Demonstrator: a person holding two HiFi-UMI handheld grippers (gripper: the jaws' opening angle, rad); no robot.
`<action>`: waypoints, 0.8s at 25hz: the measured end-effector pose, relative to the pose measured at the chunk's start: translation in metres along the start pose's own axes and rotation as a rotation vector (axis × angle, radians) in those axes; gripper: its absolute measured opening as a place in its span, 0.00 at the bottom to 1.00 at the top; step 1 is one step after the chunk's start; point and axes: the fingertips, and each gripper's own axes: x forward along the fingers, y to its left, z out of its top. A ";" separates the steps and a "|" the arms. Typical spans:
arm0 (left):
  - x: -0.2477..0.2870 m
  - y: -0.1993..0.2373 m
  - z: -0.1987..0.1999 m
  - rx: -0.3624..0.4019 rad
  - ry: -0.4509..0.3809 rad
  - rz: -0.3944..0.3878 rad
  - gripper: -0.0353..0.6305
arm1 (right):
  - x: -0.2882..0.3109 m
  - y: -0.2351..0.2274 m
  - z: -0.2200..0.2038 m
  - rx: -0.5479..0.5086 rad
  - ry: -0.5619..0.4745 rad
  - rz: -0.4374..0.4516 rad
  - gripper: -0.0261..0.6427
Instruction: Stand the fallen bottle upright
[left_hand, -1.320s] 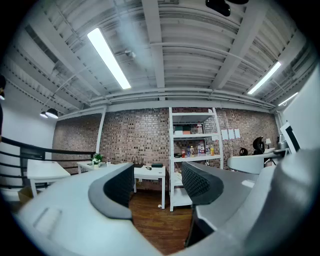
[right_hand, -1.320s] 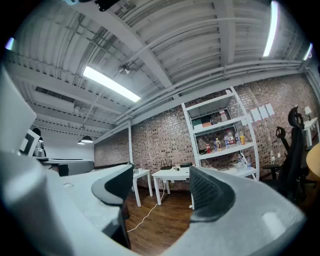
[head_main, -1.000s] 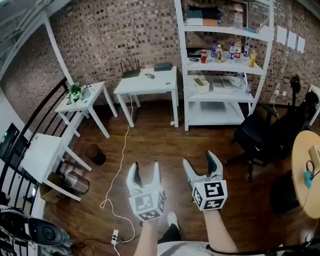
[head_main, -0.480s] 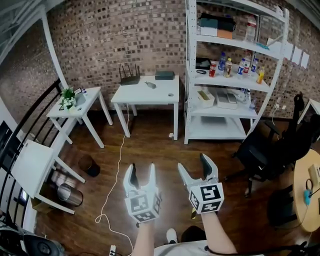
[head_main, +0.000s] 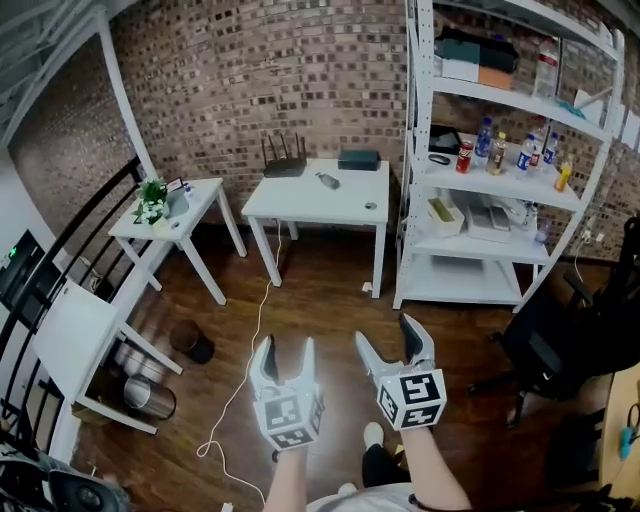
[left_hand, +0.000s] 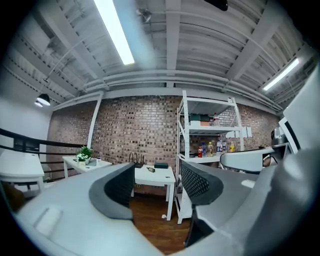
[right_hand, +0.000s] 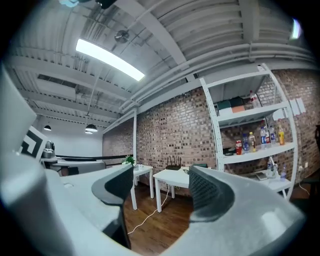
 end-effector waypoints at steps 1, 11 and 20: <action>0.018 -0.002 0.006 0.012 -0.005 0.001 0.50 | 0.017 -0.010 0.009 0.008 -0.018 0.005 0.54; 0.167 -0.027 0.027 0.030 -0.057 0.029 0.49 | 0.143 -0.100 0.048 0.041 -0.101 0.076 0.52; 0.264 -0.020 0.008 0.024 -0.013 0.044 0.49 | 0.220 -0.159 0.025 0.058 -0.029 0.053 0.50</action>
